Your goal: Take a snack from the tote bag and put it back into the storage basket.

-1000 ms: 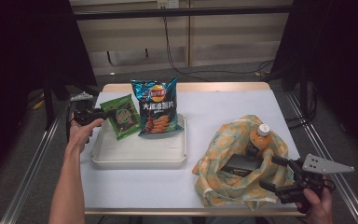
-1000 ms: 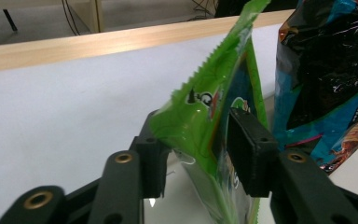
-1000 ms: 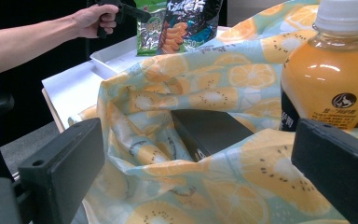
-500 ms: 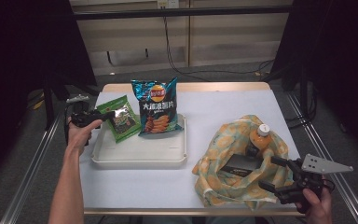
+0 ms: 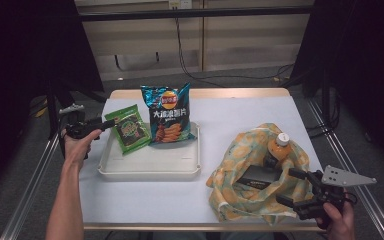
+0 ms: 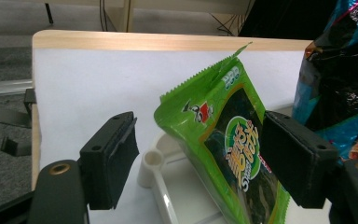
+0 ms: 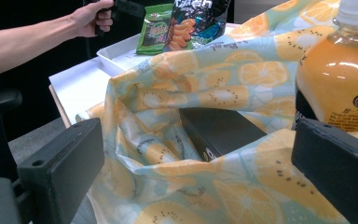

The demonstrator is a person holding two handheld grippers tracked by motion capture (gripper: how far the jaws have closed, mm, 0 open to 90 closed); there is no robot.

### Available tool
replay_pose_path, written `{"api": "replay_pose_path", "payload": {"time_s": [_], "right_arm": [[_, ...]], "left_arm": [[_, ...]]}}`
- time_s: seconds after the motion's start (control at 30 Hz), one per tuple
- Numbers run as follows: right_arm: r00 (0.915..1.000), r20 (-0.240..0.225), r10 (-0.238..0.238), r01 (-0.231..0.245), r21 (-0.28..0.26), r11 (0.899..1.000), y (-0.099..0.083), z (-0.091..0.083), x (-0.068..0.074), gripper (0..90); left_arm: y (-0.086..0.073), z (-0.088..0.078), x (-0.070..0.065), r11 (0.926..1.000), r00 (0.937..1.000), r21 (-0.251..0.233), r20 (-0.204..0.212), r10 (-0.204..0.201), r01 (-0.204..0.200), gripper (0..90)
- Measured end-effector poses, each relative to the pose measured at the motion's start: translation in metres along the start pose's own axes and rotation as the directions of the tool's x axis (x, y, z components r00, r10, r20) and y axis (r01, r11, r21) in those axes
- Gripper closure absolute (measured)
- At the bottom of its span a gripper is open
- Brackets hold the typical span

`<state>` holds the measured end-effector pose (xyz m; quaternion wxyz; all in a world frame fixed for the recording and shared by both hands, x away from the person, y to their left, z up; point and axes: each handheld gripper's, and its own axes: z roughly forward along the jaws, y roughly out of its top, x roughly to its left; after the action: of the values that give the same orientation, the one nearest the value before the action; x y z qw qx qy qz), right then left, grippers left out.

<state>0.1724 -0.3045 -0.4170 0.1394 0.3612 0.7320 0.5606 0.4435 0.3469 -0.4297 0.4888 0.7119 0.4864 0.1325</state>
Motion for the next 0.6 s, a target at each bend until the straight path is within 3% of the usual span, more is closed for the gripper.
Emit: {"api": "replay_pose_path", "payload": {"time_s": [0.03, 0.13, 0.27, 0.3, 0.43, 0.6], "right_arm": [[1.0000, 0.000, -0.001, 0.001, -0.001, 1.000, 0.000, 0.000, 0.000, 2.2], [1.0000, -0.001, 0.000, 0.000, 0.000, 1.000, 0.000, 0.000, 0.000, 2.2], [1.0000, 0.000, 0.006, -0.006, -0.001, 1.000, 0.000, 0.000, 0.000, 2.2], [1.0000, -0.002, 0.004, -0.004, 0.000, 1.000, 0.001, 0.000, 0.000, 2.2], [1.0000, -0.005, -0.003, 0.003, 0.001, 1.000, 0.001, 0.000, 0.000, 2.2], [1.0000, -0.001, 0.004, -0.004, 0.010, 1.000, 0.001, 0.001, -0.001, 3.1]], "left_arm": [[-0.001, -0.002, -0.001, 0.9999, 1.0000, -0.011, -0.002, -0.009, 0.009, 29.5], [-0.003, -0.011, -0.003, 0.9995, 0.9997, -0.028, 0.018, 0.014, -0.014, 37.2], [-0.012, -0.019, -0.013, 0.9990, 0.9963, -0.028, 0.078, 0.036, -0.034, 60.5], [-0.015, -0.020, -0.016, 0.9984, 0.9945, -0.012, 0.089, 0.055, -0.054, 71.6], [-0.025, -0.018, -0.035, 0.9924, 0.9829, 0.042, 0.149, 0.108, -0.116, 87.7], [-0.029, -0.010, -0.051, 0.9769, 0.9719, 0.122, 0.180, 0.152, -0.175, 90.0]]}}
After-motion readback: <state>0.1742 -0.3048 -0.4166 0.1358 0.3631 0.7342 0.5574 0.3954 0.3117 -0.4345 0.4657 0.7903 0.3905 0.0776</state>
